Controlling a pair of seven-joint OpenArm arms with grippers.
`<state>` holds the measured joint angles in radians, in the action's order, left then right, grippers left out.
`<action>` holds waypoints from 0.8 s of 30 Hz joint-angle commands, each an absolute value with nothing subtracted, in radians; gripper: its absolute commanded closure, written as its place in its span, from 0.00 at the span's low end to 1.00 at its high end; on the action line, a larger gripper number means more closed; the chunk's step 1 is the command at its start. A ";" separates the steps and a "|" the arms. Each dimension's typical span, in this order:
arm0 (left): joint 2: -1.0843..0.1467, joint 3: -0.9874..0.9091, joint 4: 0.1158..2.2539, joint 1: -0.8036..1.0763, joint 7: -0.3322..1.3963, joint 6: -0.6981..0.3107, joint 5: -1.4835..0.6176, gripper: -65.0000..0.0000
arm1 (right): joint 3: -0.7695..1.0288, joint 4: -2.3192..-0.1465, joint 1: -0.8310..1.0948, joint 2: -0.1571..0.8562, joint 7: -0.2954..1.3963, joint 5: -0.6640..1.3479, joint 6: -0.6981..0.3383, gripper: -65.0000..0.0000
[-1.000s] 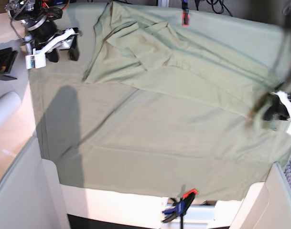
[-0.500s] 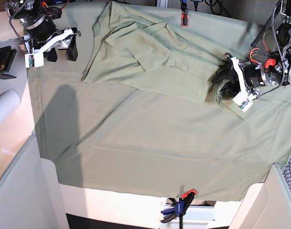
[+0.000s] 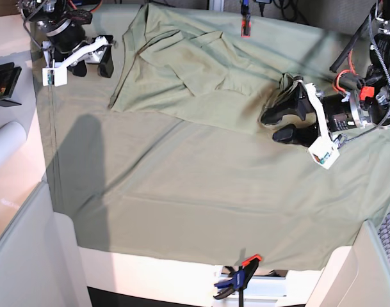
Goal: Fold the T-shirt properly
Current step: 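Grasp the folded shirt with the left gripper and fold it toward the right gripper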
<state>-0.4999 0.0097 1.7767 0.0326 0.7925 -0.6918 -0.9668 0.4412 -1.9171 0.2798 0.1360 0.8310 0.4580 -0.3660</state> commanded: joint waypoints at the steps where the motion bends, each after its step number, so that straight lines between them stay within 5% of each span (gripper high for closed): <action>1: -0.517 -0.009 1.810 0.017 0.772 -0.698 -0.986 0.45 | 0.446 -1.925 0.275 0.147 0.807 0.470 -0.362 0.40; 8: -0.519 -0.029 1.816 0.032 0.767 -0.698 -0.910 0.45 | 0.446 -1.850 0.275 0.142 0.807 0.481 -0.332 0.40; 17: -0.518 -0.028 1.814 0.092 0.760 -0.698 -0.901 0.45 | 0.441 -1.739 0.272 -0.017 0.808 0.573 -0.356 0.40; 24: -0.518 -0.028 1.814 0.092 0.760 -0.698 -0.901 0.45 | 0.372 -1.737 0.273 -0.046 0.823 0.593 -0.371 0.40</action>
